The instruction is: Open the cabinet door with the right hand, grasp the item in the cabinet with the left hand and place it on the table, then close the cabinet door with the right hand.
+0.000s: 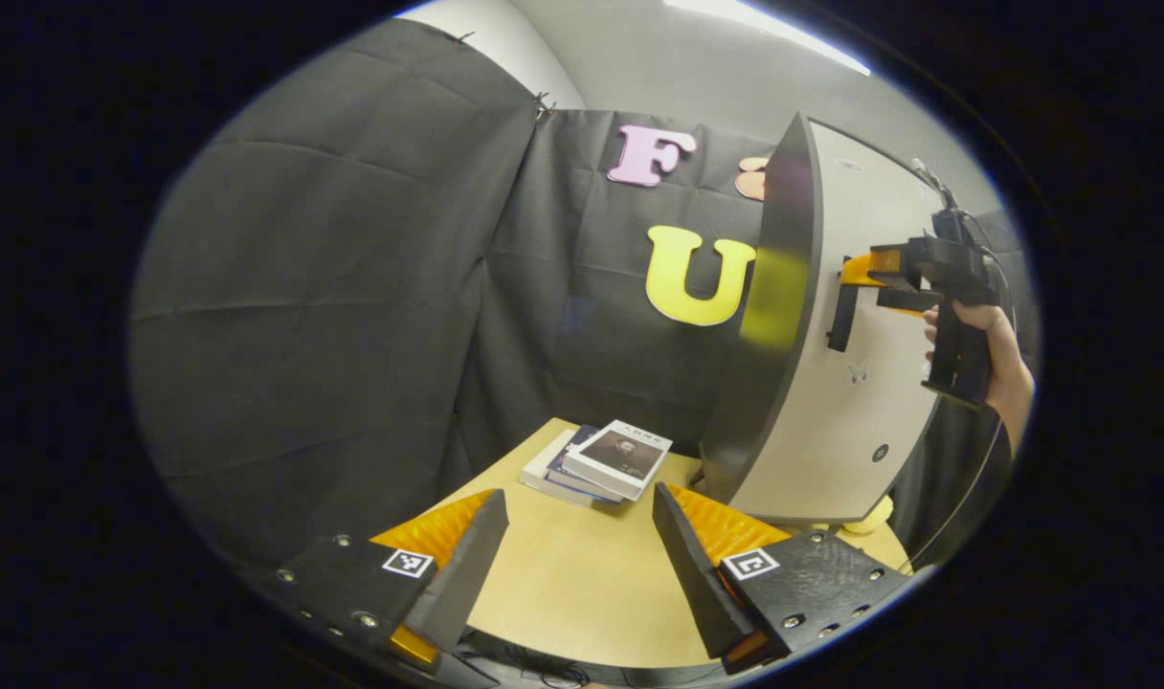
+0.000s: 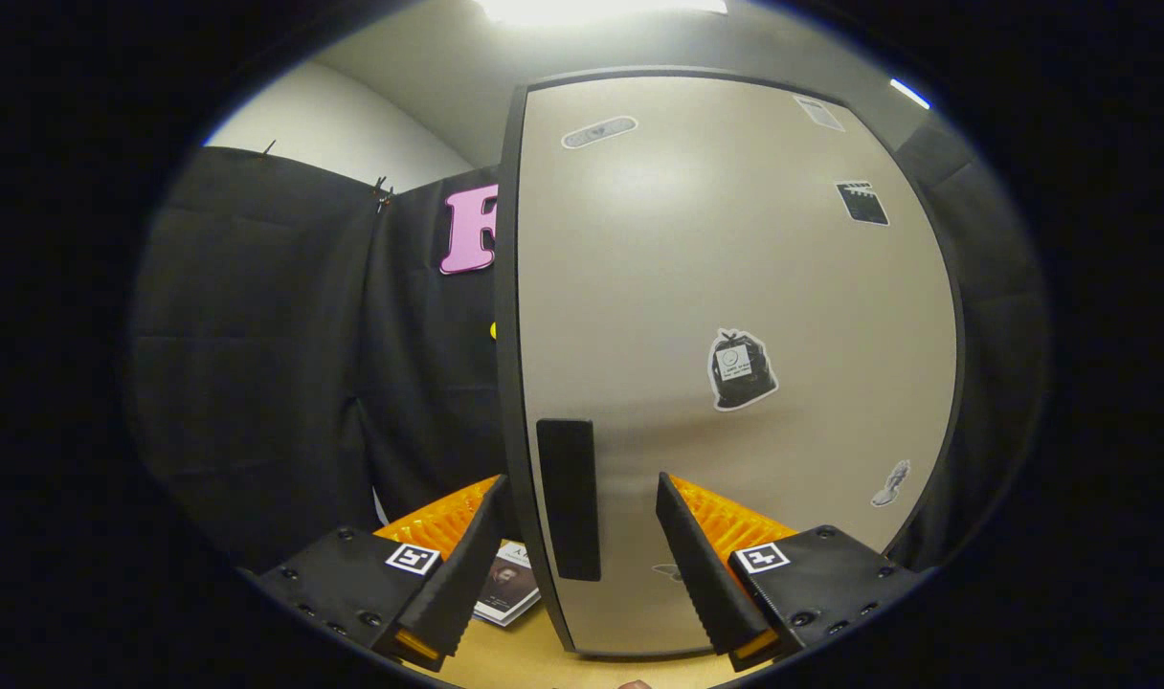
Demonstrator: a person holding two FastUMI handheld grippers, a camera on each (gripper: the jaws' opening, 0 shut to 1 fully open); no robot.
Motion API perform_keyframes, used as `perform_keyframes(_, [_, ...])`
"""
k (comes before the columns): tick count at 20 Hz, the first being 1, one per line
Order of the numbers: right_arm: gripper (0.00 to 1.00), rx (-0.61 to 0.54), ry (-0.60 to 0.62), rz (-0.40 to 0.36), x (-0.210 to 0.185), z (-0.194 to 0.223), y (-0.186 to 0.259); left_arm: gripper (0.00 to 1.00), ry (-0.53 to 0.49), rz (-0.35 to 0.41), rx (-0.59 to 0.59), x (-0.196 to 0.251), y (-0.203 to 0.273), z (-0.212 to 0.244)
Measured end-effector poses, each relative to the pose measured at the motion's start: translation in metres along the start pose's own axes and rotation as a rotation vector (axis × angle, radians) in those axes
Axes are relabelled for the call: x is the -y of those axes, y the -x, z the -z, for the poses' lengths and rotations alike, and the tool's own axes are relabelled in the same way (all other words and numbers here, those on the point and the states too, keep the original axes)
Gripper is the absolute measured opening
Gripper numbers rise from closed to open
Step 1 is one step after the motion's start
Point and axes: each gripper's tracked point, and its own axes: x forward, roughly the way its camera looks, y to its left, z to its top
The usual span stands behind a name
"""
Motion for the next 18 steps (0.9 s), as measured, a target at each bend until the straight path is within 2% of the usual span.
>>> perform_keyframes(1, [0.92,-0.018,0.006,0.017,0.0,0.004,-0.005,0.94,0.0,-0.004,-0.006,-0.005,-0.002,0.002])
perform_keyframes(4, [0.95,-0.065,0.008,0.045,-0.002,0.017,-0.019,0.94,0.015,-0.001,-0.022,-0.015,-0.005,0.011])
perform_keyframes(5, [0.89,-0.076,0.006,0.047,-0.005,0.019,-0.02,0.92,0.015,0.003,-0.021,-0.016,-0.006,0.012])
perform_keyframes(6, [0.79,-0.083,0.007,0.051,-0.008,0.021,-0.02,0.92,0.014,0.004,-0.026,-0.019,-0.005,0.017])
perform_keyframes(8, [0.74,-0.084,0.018,0.066,-0.007,0.022,-0.023,0.94,0.014,0.01,-0.044,-0.018,-0.005,0.021])
perform_keyframes(9, [0.7,-0.08,0.019,0.08,-0.005,0.024,-0.025,0.91,0.013,0.016,-0.042,-0.017,-0.004,0.019])
perform_keyframes(11, [0.57,-0.074,0.008,0.093,-0.008,0.021,-0.026,0.94,-0.002,0.03,-0.034,-0.016,-0.003,0.016])
perform_keyframes(12, [0.42,-0.081,0.01,0.097,-0.007,0.022,-0.027,0.95,-0.014,0.038,-0.032,-0.014,-0.003,0.016])
perform_keyframes(14, [0.48,-0.104,0.018,0.105,-0.008,0.025,-0.027,0.95,-0.036,0.034,-0.021,-0.016,-0.003,0.012])
perform_keyframes(15, [0.41,-0.112,0.006,0.112,-0.008,0.026,-0.028,0.94,-0.04,0.025,0.003,-0.017,-0.004,0.006])
perform_keyframes(17, [0.41,-0.122,-0.024,0.141,-0.002,0.027,-0.033,0.91,-0.029,0.024,0.038,-0.015,-0.007,-0.005])
perform_keyframes(18, [0.34,-0.121,-0.037,0.151,0.002,0.027,-0.031,0.93,-0.02,0.025,0.047,-0.015,-0.004,-0.008])
